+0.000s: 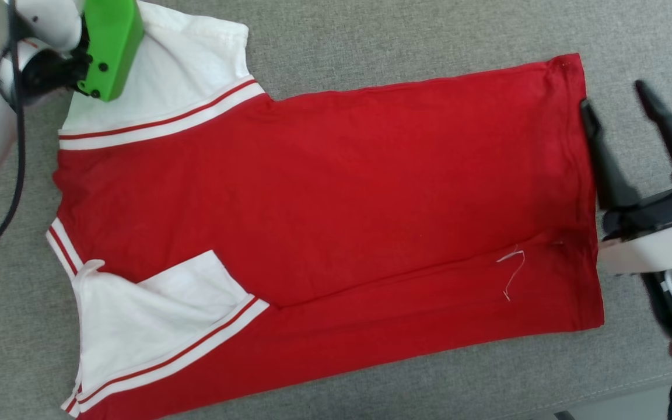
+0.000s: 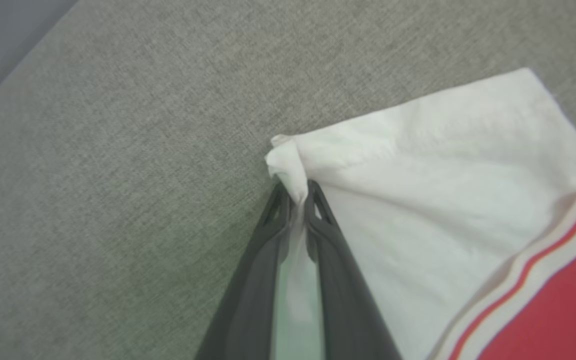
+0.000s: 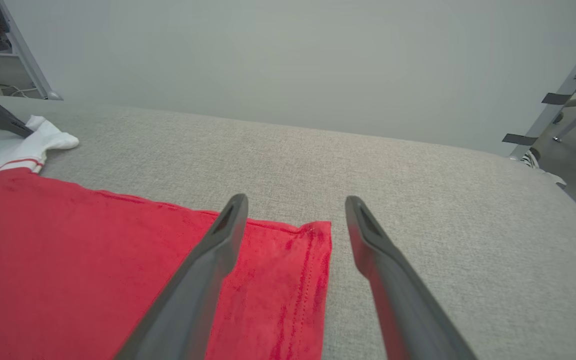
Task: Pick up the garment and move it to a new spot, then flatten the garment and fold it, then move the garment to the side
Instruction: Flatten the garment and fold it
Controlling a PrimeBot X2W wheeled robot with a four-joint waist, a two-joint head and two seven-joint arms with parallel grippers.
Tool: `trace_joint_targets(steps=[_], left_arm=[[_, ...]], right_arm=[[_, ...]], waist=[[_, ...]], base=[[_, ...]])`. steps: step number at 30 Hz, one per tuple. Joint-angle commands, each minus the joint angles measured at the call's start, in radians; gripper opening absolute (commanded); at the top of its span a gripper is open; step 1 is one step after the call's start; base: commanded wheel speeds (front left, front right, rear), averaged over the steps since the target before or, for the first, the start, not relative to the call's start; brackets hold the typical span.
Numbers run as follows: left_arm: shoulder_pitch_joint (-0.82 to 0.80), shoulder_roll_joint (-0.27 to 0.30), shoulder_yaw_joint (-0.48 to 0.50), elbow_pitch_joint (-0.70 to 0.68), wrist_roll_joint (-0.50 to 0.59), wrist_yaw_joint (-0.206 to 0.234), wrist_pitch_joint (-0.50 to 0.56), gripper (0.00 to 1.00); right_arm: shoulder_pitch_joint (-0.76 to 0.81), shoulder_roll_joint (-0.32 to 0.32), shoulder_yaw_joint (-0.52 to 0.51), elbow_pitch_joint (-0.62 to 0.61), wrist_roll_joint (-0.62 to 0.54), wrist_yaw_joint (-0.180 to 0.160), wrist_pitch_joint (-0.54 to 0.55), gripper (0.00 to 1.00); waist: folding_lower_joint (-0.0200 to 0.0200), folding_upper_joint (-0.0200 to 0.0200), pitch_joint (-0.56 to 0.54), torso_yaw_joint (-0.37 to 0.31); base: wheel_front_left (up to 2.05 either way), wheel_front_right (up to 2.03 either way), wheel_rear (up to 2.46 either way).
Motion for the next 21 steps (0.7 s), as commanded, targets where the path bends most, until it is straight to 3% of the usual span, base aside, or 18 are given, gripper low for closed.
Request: trace_joint_targets(steps=[1,5,8,15,21], left_arm=[[0.037,0.004,-0.035,0.012,0.017,-0.002,-0.03,0.0],[0.029,-0.004,-0.068,-0.006,0.029,-0.002,-0.123,0.0],[0.027,-0.005,-0.104,-0.032,0.043,-0.002,-0.181,0.0],[0.034,-0.014,-0.155,-0.095,0.038,-0.002,-0.319,0.0],[0.022,-0.022,-0.187,-0.133,0.054,-0.002,-0.385,0.0]], right_arm=[[-0.034,-0.014,-0.02,-0.008,0.002,-0.001,-0.007,1.0],[-0.071,-0.062,-0.049,-0.025,0.013,-0.001,0.033,1.0],[-0.098,-0.131,-0.033,-0.023,0.042,-0.001,0.13,1.0],[-0.198,-0.341,0.084,0.003,0.219,-0.001,0.503,1.0],[-0.347,-0.467,0.227,0.112,0.417,-0.001,0.884,1.0]], waist=[[-0.0001,-0.0001,-0.021,0.016],[-0.0001,-0.0001,-0.063,0.043],[-0.0001,-0.0001,-0.093,0.066],[-0.0001,-0.0001,-0.13,0.114],[-0.0001,-0.0001,-0.121,0.162]], base=[[0.0,0.0,0.0],[0.0,0.0,0.0],[0.0,0.0,0.0],[0.0,0.0,0.0],[0.0,0.0,0.0]])
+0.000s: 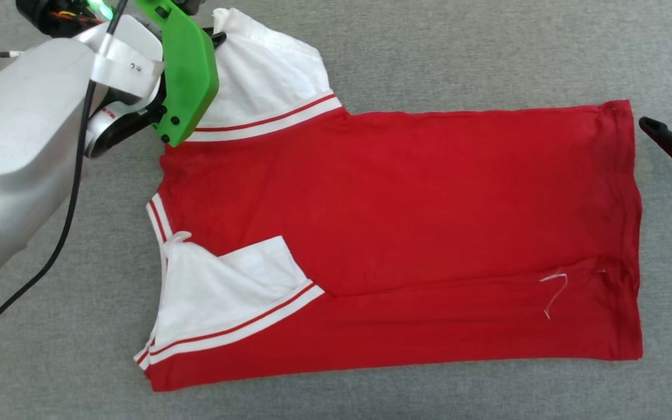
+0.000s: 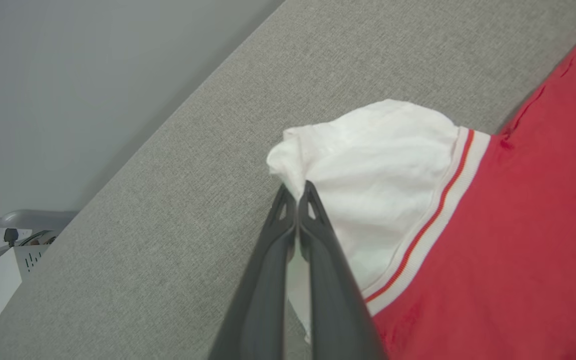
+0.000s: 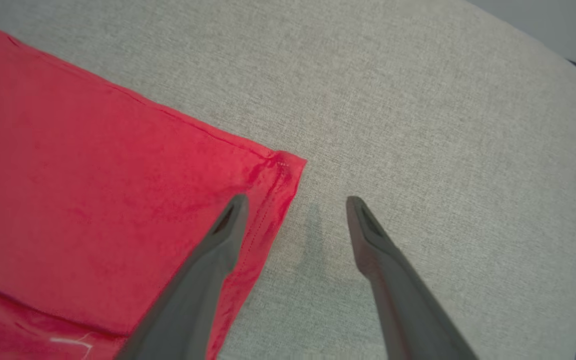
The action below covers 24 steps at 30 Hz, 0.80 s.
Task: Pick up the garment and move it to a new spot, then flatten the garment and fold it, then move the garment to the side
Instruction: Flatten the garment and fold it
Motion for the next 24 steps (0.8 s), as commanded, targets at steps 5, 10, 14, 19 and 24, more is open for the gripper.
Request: trace_joint_targets(steps=[5,10,14,19,24], left_arm=[[-0.021,-0.015,-0.007,-0.019,0.016,-0.002,-0.035,0.0],[-0.041,-0.022,-0.01,-0.026,0.032,-0.002,-0.057,0.0],[-0.045,-0.021,-0.011,-0.027,0.036,-0.002,-0.07,0.0],[-0.039,-0.015,-0.012,-0.019,0.034,-0.002,-0.08,0.0],[-0.012,0.002,-0.011,-0.012,0.026,0.001,-0.103,0.0]], right_arm=[[-0.098,0.018,0.071,0.114,-0.006,-0.001,0.078,1.0],[-0.139,0.075,0.139,0.227,-0.03,-0.001,0.072,1.0],[-0.136,0.117,0.206,0.318,-0.047,-0.001,0.047,1.0],[-0.121,0.125,0.285,0.384,-0.028,-0.001,0.012,0.67],[-0.14,0.115,0.29,0.42,-0.018,-0.001,-0.102,0.0]], waist=[[0.0,-0.0001,0.032,0.044],[0.0,-0.0001,0.061,0.063],[0.0,-0.0001,0.075,0.066],[0.0,-0.0001,0.072,0.061],[0.0,-0.0001,0.035,0.045]], base=[[0.0,0.0,0.0],[0.0,0.0,0.0],[0.0,0.0,0.0],[0.0,0.0,0.0],[0.0,0.0,0.0]])
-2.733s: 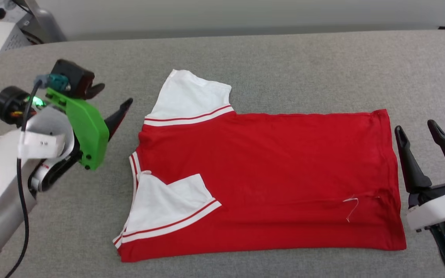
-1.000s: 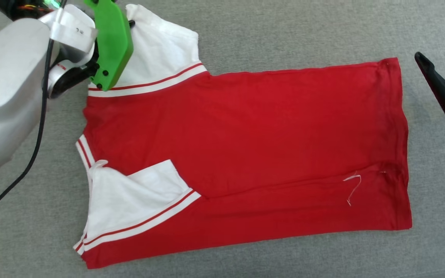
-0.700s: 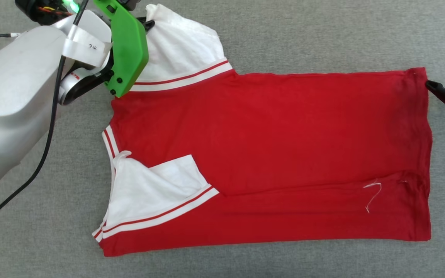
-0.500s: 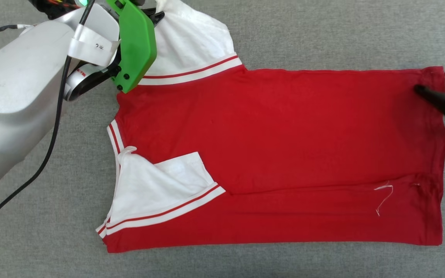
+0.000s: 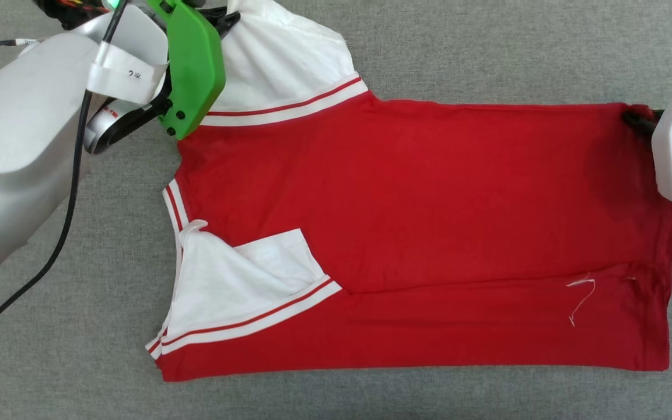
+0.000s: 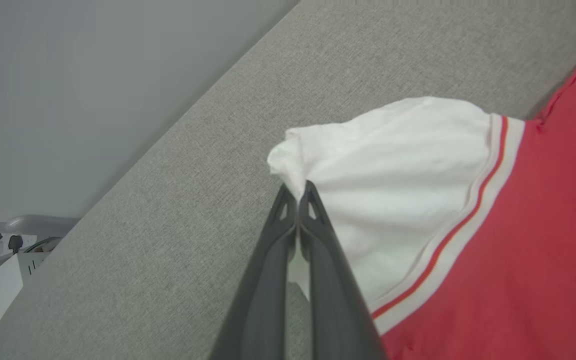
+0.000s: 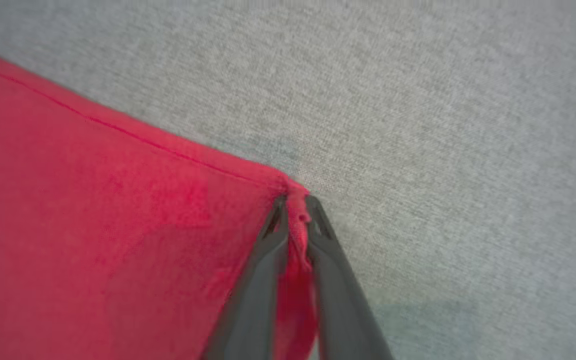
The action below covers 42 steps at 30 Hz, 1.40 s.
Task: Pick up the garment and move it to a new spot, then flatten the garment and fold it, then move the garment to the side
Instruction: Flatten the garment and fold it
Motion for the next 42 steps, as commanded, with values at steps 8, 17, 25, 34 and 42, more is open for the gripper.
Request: trace_joint_targets(steps=[8,17,25,34,42], left_arm=[[0.108,0.048,0.007,-0.043,-0.024,0.042,-0.067,0.0],[0.268,0.126,-0.002,-0.182,-0.045,0.122,-0.107,0.0],[0.448,0.194,-0.014,-0.297,-0.074,0.203,-0.126,0.0],[0.66,0.211,-0.024,-0.372,-0.122,0.262,-0.147,0.0],[0.765,0.182,-0.027,-0.352,-0.138,0.28,-0.171,0.0]], right_arm=[[0.063,0.015,0.008,-0.012,0.03,-0.001,-0.209,0.0],[0.216,-0.022,-0.022,-0.107,0.05,-0.001,-0.334,0.0],[0.382,-0.036,-0.06,-0.167,0.046,-0.001,-0.371,0.0],[0.585,-0.02,-0.121,-0.218,0.057,-0.001,-0.381,0.0],[0.711,0.014,-0.166,-0.2,0.041,-0.001,-0.36,0.0]], waist=[[0.0001,0.0,-0.123,-0.016],[0.0001,0.0,-0.242,0.001],[0.0001,0.0,-0.317,0.012],[0.0001,0.0,-0.351,0.027],[0.0001,0.0,-0.346,0.033]], base=[[0.0,0.0,0.0],[0.0,0.0,0.0],[0.0,0.0,0.0],[0.0,0.0,0.0],[0.0,0.0,0.0]])
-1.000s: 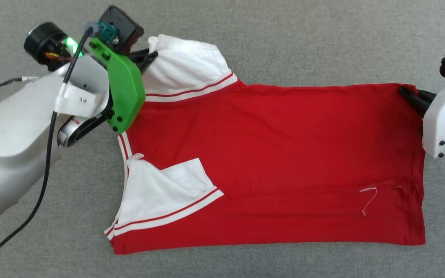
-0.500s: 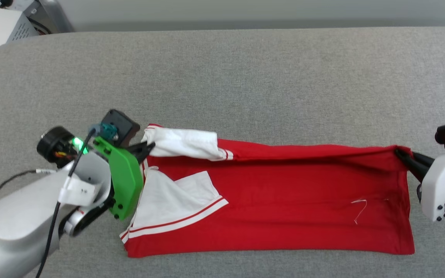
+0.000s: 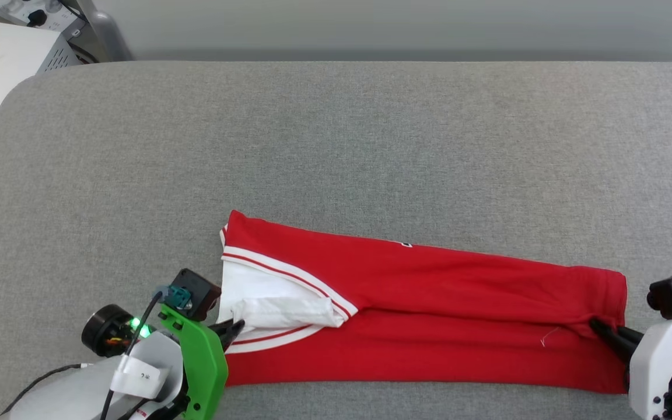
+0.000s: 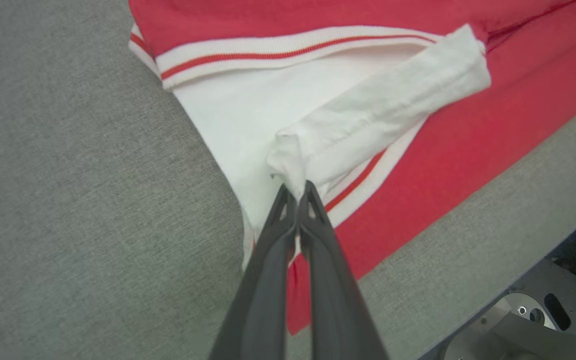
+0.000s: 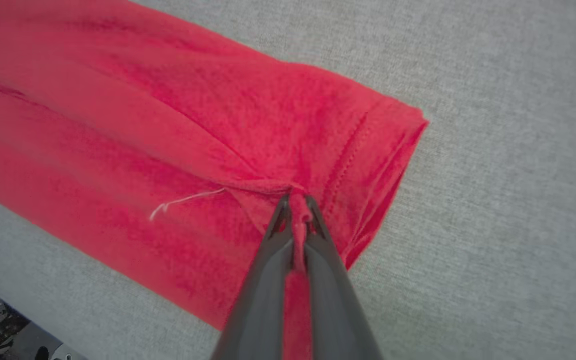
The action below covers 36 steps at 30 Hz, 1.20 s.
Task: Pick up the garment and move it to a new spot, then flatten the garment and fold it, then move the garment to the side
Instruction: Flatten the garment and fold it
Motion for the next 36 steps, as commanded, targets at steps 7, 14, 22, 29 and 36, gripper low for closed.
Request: trace_joint_targets(steps=[7,14,22,29,36], left_arm=[[0.062,-0.052,0.036,0.059,-0.02,0.034,-0.116,1.0],[0.101,-0.052,0.115,0.073,0.024,0.149,-0.327,1.0],[0.151,-0.094,0.27,0.052,0.146,0.294,-0.398,1.0],[0.278,-0.175,0.478,0.012,0.312,0.321,-0.398,1.0],[0.388,-0.269,0.641,-0.025,0.47,0.33,-0.398,1.0]], right_arm=[[0.032,0.053,-0.044,0.019,-0.041,-0.001,-0.038,1.0],[0.057,0.029,-0.131,-0.12,-0.005,-0.001,-0.049,1.0],[0.084,-0.022,-0.233,-0.184,0.077,-0.001,0.119,1.0],[0.107,-0.041,-0.294,-0.103,0.188,-0.001,0.287,1.0],[0.107,-0.002,-0.309,-0.034,0.22,-0.001,0.304,1.0]], waist=[[0.0001,0.0,-0.008,-0.004],[0.0001,0.0,-0.04,-0.002],[0.0001,0.0,-0.04,0.014],[0.0001,0.0,-0.013,0.043],[0.0001,0.0,0.022,0.081]], base=[[0.0,0.0,0.0],[0.0,0.0,0.0],[0.0,0.0,0.0],[0.0,0.0,0.0],[0.0,0.0,0.0]])
